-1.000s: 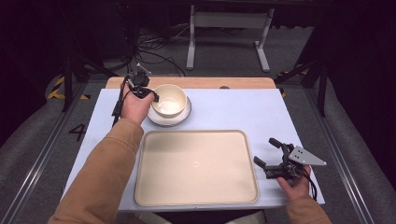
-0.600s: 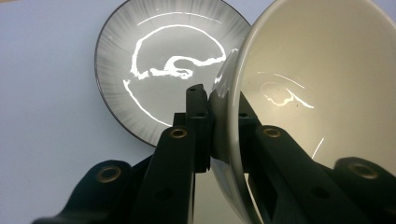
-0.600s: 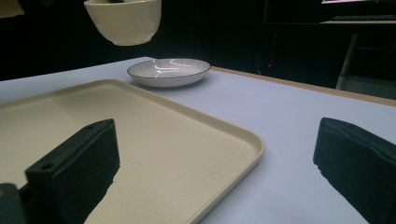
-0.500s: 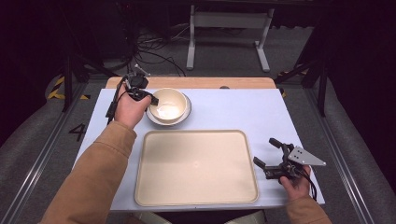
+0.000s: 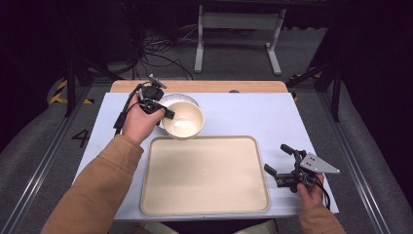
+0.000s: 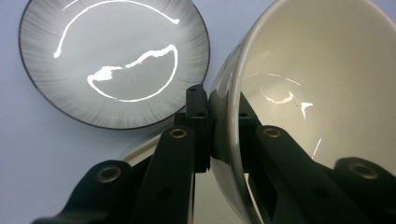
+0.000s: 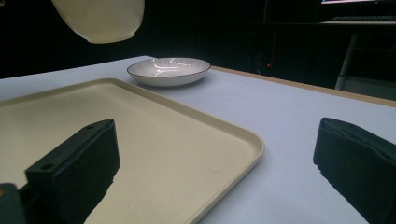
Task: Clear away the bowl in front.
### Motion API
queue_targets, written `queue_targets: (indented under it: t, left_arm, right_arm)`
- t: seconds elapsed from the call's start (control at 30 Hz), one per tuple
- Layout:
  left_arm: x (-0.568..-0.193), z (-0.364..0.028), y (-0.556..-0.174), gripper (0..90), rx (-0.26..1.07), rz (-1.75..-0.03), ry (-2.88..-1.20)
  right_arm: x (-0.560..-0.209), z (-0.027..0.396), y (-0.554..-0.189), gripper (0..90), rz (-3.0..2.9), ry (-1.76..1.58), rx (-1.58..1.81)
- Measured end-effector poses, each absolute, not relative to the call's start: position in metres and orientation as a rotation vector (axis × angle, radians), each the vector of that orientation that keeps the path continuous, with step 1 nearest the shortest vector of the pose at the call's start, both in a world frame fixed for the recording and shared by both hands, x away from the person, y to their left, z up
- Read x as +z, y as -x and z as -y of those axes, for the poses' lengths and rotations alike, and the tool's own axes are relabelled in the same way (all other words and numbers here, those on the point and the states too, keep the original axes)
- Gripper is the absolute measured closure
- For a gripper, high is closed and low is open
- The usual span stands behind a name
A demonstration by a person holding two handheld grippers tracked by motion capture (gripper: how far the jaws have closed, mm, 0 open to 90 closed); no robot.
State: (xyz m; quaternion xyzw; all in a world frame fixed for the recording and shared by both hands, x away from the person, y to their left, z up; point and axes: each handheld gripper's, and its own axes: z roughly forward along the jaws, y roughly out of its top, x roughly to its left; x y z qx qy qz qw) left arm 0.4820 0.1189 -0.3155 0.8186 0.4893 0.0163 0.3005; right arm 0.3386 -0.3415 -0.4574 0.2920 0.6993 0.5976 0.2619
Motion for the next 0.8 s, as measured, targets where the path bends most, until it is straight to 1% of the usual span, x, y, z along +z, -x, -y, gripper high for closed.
queue_targets:
  t: [0.47, 0.8]
  left_arm:
    - [-0.311, -0.083, -0.453, 83.2, -0.011, -1.124, -2.286]
    - [-0.313, -0.064, -0.438, 83.2, -0.043, -1.038, -2.348]
  right_arm:
    - [-0.457, 0.342, -0.339, 0.7, -1.892, -0.79, 1.617]
    - [-0.457, 0.341, -0.338, 0.7, -1.896, -0.778, 1.614]
